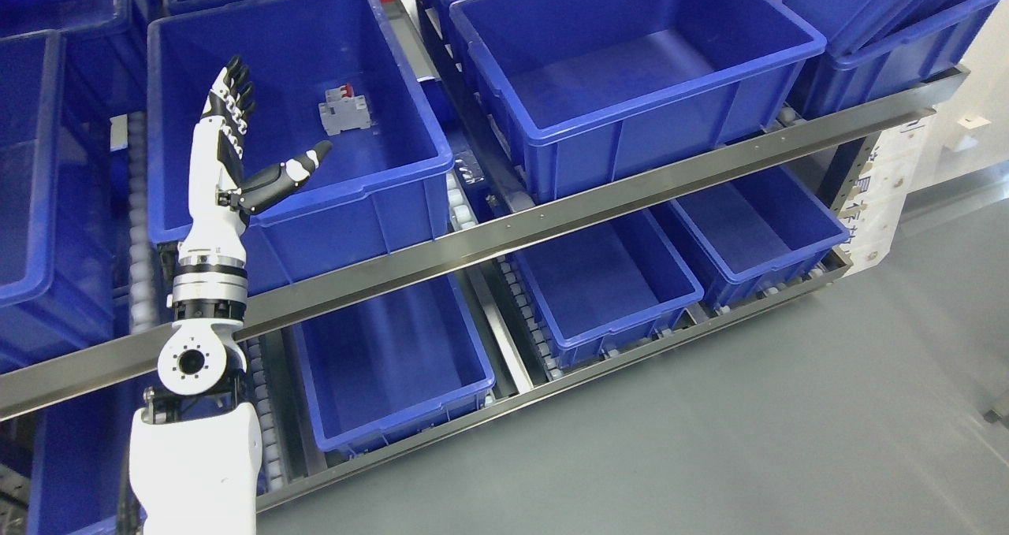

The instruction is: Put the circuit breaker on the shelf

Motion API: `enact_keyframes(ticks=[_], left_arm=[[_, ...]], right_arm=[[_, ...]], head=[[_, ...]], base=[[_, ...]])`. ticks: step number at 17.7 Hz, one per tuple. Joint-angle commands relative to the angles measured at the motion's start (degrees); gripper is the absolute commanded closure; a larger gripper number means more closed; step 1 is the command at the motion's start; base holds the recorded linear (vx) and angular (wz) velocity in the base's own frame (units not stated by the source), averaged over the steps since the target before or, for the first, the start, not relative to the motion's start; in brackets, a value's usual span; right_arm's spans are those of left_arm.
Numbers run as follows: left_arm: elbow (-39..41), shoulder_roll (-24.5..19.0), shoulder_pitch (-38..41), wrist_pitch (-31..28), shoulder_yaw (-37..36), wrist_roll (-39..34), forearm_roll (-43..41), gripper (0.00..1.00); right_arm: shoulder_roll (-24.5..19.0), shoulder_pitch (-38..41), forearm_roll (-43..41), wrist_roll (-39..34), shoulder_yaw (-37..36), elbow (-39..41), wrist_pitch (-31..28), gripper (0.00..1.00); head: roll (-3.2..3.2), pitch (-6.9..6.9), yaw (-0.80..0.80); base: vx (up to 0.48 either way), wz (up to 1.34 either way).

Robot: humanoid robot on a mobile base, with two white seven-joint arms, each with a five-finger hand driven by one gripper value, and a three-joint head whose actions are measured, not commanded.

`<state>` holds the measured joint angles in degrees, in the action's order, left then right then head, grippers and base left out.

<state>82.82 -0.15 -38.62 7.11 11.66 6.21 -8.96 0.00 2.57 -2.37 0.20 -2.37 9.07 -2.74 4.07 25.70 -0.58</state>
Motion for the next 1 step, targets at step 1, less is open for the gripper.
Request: enact_keyframes(ticks=[1], left_arm=[[7.0,-0.85,2.59,0.27,-0.06,0.12,0.35,0.0]], right_arm=[[1.0,-0.02,0.0,-0.03,0.0,-0.02,0.02,0.0]], head=[[0.0,0.0,0.0]], base=[[0.099,-0.12]])
